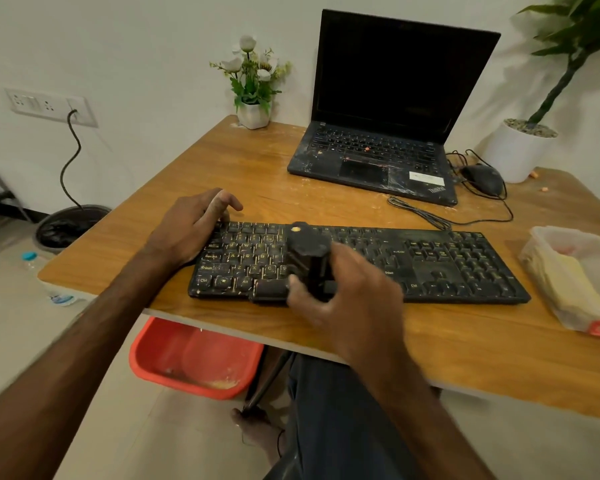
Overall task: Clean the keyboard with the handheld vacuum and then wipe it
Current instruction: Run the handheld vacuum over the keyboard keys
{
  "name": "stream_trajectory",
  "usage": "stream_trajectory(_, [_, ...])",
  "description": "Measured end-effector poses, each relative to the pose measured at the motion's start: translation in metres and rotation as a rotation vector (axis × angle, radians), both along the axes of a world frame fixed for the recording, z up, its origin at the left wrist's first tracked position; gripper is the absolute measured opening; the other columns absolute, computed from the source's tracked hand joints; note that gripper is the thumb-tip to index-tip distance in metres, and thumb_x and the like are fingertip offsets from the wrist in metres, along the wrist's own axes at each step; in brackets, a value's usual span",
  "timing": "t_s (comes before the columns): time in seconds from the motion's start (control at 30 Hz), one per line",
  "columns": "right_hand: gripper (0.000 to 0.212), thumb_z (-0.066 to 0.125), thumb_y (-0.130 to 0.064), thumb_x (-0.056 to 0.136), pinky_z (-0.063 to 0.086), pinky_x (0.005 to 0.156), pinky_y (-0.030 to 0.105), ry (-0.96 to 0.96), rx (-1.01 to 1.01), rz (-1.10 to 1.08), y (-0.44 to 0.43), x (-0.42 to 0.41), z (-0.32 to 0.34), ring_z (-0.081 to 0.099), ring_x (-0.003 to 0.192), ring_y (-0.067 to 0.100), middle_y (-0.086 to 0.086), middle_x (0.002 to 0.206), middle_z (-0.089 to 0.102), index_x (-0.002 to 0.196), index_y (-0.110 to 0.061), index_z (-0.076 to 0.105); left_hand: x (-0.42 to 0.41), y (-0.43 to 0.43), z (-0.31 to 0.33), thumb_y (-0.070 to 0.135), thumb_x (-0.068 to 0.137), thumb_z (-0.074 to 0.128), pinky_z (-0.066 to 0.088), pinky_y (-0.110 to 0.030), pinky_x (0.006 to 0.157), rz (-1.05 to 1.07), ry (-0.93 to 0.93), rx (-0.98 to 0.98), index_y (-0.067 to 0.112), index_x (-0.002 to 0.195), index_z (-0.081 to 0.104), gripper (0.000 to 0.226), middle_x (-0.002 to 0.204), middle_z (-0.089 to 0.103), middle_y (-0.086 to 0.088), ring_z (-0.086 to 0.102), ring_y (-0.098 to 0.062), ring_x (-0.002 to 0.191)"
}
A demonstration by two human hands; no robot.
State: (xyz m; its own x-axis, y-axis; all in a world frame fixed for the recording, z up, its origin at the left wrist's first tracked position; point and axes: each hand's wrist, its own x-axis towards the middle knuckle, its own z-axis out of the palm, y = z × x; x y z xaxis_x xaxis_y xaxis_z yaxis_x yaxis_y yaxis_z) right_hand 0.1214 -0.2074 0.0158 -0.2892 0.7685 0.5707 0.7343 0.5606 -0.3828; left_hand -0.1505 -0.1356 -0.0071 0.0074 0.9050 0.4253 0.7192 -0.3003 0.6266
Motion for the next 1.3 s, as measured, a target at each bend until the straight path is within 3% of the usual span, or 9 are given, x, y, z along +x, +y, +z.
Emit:
stream_trajectory(0.17, [0.039,0.06,-0.051,0.086,0.039,0.056,0.013,0.023,-0.017,-0.204,-0.004,0.04,0.002,0.063,0.074,0.01,-0.005,0.09,0.068,0.104,-0.017,0.066,0.006,0.002,0.003,0.058,0.102,0.019,0.043,-0.028,0.07,0.011,0.037,0.009,0.023,0.106,0.07,0.061,0.081,0.064,0.001,0.059,-0.007,0.08])
stream_trajectory(0.43, [0.037,0.056,-0.05,0.085,0.052,0.057,0.021,0.023,-0.053,-0.014,-0.01,-0.049,0.002,0.059,0.067,0.007,-0.007,0.087,0.065,0.104,-0.019,0.063,0.004,-0.001,0.001,0.054,0.105,0.022,0.045,-0.035,0.071,0.011,0.036,0.022,0.023,0.101,0.07,0.057,0.082,0.066,0.001,0.061,-0.012,0.08])
stream_trajectory(0.6, [0.042,0.062,-0.051,0.086,0.03,0.056,0.008,-0.016,-0.082,-0.182,-0.001,0.015,0.007,0.051,0.073,0.004,-0.005,0.097,0.068,0.115,-0.021,0.063,0.003,0.002,0.0,0.055,0.104,0.021,0.041,-0.029,0.067,0.01,0.042,0.014,0.023,0.103,0.07,0.059,0.08,0.064,0.002,0.06,-0.009,0.078])
stream_trajectory(0.7, [0.038,0.064,-0.048,0.085,0.031,0.058,0.009,0.031,-0.104,-0.219,-0.001,0.038,0.01,0.055,0.078,0.005,-0.006,0.097,0.067,0.112,-0.02,0.064,0.005,0.003,0.0,0.055,0.104,0.02,0.039,-0.029,0.067,0.019,0.066,0.012,0.024,0.104,0.07,0.058,0.08,0.064,0.003,0.058,-0.006,0.078])
stream_trajectory(0.83, [0.039,0.063,-0.049,0.086,0.037,0.058,0.007,0.057,-0.135,-0.117,-0.007,-0.005,0.007,0.055,0.075,0.003,-0.006,0.098,0.067,0.113,-0.02,0.063,0.006,0.003,0.001,0.058,0.103,0.019,0.04,-0.031,0.068,0.021,0.07,0.011,0.026,0.102,0.07,0.06,0.081,0.064,0.006,0.058,-0.004,0.08])
stream_trajectory(0.97, [0.037,0.055,-0.05,0.085,0.054,0.056,0.026,0.018,-0.095,0.003,-0.016,-0.056,0.004,0.06,0.068,0.009,-0.007,0.089,0.063,0.105,-0.019,0.063,0.006,0.0,0.002,0.06,0.102,0.02,0.046,-0.035,0.075,0.031,0.06,0.016,0.026,0.099,0.071,0.062,0.086,0.066,0.004,0.061,-0.01,0.085])
stream_trajectory(1.1, [0.04,0.059,-0.051,0.089,0.043,0.062,0.011,-0.029,-0.177,0.016,-0.012,-0.024,0.009,0.056,0.077,0.004,-0.007,0.1,0.066,0.117,-0.023,0.061,0.006,0.0,0.0,0.06,0.101,0.019,0.043,-0.031,0.071,0.027,0.066,0.027,0.025,0.101,0.071,0.063,0.084,0.065,0.009,0.06,-0.004,0.083])
stream_trajectory(1.2, [0.047,0.061,-0.051,0.086,0.042,0.067,0.016,-0.006,-0.186,-0.029,-0.001,0.01,0.014,0.053,0.084,0.003,-0.007,0.107,0.065,0.123,-0.023,0.059,0.006,0.004,0.0,0.062,0.1,0.017,0.042,-0.03,0.07,0.025,0.06,0.015,0.025,0.102,0.071,0.066,0.083,0.065,0.006,0.059,-0.005,0.082])
stream_trajectory(1.3, [0.047,0.064,-0.052,0.084,0.051,0.073,0.019,0.013,-0.214,0.125,-0.005,0.005,0.019,0.056,0.085,0.003,-0.013,0.102,0.062,0.12,-0.024,0.061,0.005,0.004,0.001,0.062,0.1,0.017,0.041,-0.029,0.069,0.027,0.065,0.015,0.025,0.101,0.071,0.065,0.083,0.064,0.005,0.059,-0.003,0.082])
